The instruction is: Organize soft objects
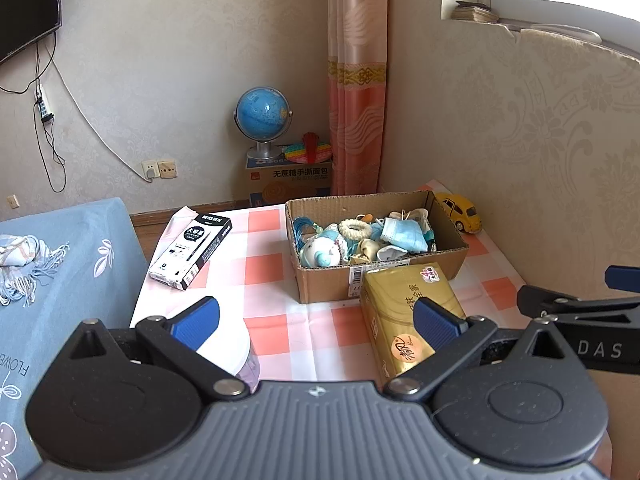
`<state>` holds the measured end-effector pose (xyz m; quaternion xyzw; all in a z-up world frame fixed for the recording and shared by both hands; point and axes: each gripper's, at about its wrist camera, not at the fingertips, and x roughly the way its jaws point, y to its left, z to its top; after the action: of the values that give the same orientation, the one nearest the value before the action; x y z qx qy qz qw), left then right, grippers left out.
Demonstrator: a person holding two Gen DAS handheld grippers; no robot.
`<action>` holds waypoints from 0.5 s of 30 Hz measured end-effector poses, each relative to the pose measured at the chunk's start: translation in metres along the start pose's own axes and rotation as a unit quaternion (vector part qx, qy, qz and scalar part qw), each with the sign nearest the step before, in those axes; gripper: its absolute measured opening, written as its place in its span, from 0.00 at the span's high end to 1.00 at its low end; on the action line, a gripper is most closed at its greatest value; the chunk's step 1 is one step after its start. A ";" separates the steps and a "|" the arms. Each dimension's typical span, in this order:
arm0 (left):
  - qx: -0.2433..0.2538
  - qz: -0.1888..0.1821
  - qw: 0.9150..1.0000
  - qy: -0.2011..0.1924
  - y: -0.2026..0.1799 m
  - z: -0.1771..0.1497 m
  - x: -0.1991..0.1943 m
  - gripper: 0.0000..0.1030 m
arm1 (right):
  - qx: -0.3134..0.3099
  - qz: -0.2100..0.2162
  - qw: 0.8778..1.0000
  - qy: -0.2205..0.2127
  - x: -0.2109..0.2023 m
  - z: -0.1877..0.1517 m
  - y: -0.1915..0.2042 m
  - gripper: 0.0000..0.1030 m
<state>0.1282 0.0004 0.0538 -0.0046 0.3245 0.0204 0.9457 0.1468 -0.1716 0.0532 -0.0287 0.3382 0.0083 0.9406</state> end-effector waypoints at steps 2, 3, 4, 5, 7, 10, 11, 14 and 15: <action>0.000 0.000 1.000 0.000 0.000 0.000 0.000 0.01 | 0.000 0.000 1.000 0.000 0.000 0.000 0.000 0.00; 0.000 0.000 1.000 0.000 0.000 0.000 0.000 0.01 | 0.000 0.000 1.000 0.000 0.000 0.000 0.000 0.00; 0.000 0.000 1.000 0.000 0.000 0.000 0.000 0.01 | 0.000 -0.001 1.000 0.000 0.000 0.000 0.000 0.00; 0.000 0.000 1.000 0.000 0.000 0.000 0.000 0.01 | 0.000 -0.001 1.000 -0.001 -0.001 0.000 0.000 0.00; 0.001 0.000 1.000 0.000 0.000 0.000 0.000 0.01 | 0.000 -0.001 1.000 -0.001 0.000 0.000 0.000 0.00; 0.000 0.000 1.000 0.000 0.000 0.000 0.000 0.01 | 0.000 -0.001 1.000 -0.001 0.000 0.000 0.000 0.00; 0.000 0.000 1.000 0.001 0.000 0.000 0.000 0.01 | 0.000 -0.001 1.000 -0.001 0.000 0.000 0.000 0.00; 0.001 0.001 1.000 0.000 -0.002 -0.001 0.000 0.01 | 0.000 -0.002 1.000 -0.002 -0.001 0.000 -0.001 0.00; 0.000 0.000 1.000 0.000 -0.002 -0.001 -0.001 0.01 | 0.000 -0.002 1.000 -0.002 -0.001 0.000 -0.001 0.00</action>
<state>0.1271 -0.0015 0.0538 -0.0042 0.3247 0.0208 0.9456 0.1460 -0.1731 0.0538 -0.0292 0.3362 0.0060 0.9413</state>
